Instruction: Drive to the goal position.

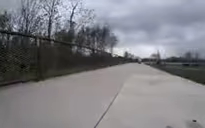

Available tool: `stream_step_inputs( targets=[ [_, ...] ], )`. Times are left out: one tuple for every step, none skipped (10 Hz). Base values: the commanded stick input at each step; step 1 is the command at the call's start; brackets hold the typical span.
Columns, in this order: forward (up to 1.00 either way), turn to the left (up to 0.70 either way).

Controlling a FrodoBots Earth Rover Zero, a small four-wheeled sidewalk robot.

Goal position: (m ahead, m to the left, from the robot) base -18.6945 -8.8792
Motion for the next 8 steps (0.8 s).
stream_step_inputs(
  targets=[
    [1.00,-0.27],
    [0.00,0.00],
    [0.00,0.00],
    [0.00,0.00],
    [0.00,0.00],
    [0.00,0.17],
    [0.00,0.45],
    [0.00,0.45]
  ],
)
